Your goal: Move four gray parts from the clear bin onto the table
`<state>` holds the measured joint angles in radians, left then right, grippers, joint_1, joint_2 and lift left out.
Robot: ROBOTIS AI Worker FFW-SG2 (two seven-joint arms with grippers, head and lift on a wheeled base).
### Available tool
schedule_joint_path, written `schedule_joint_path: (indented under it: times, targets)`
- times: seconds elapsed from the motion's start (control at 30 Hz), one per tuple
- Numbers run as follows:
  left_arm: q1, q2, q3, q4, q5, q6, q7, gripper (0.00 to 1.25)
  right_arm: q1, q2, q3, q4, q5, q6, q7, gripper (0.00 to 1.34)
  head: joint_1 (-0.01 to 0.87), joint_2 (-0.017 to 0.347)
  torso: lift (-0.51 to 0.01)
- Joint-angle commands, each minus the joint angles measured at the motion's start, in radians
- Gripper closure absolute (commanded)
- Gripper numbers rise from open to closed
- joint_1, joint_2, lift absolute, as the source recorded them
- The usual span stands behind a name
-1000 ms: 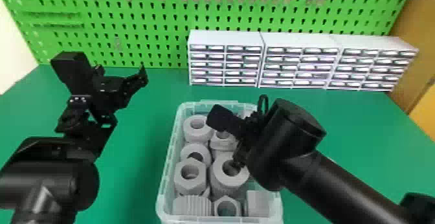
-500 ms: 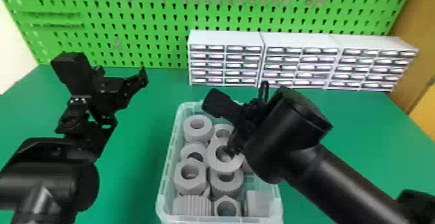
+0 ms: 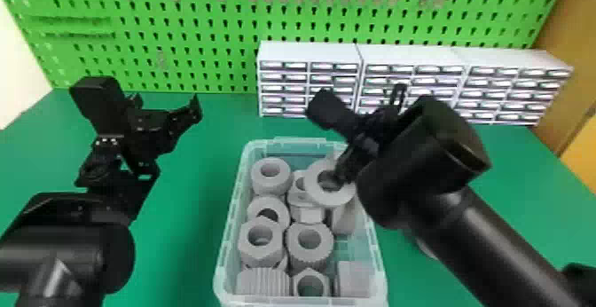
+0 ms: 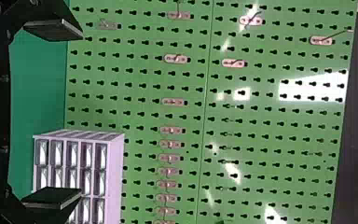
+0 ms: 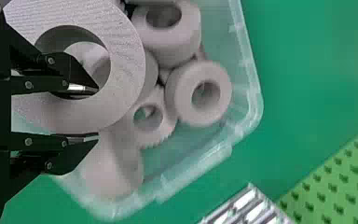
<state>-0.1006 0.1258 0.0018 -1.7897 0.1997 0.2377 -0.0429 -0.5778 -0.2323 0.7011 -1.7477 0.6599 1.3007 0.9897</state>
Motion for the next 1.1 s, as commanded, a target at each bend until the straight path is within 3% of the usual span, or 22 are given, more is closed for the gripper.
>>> schedule_joint_path:
  times: [0.0,0.4,1.07]
  targets:
    - [0.004,0.000,0.001,0.000,-0.002,0.000,0.000,0.11,0.027,0.007,-0.072,-0.029,0.118,0.000,0.027,1.01,0.687,0.026,-0.050]
    - [0.012,0.000,0.003,0.000,-0.002,0.000,0.000,0.11,0.085,0.025,-0.221,-0.055,0.280,-0.001,0.095,1.01,0.687,0.026,-0.050]
    - [0.010,0.000,-0.003,-0.002,-0.002,0.005,0.000,0.11,0.181,0.016,-0.436,-0.015,0.330,-0.012,0.096,1.01,0.687,0.026,-0.050]
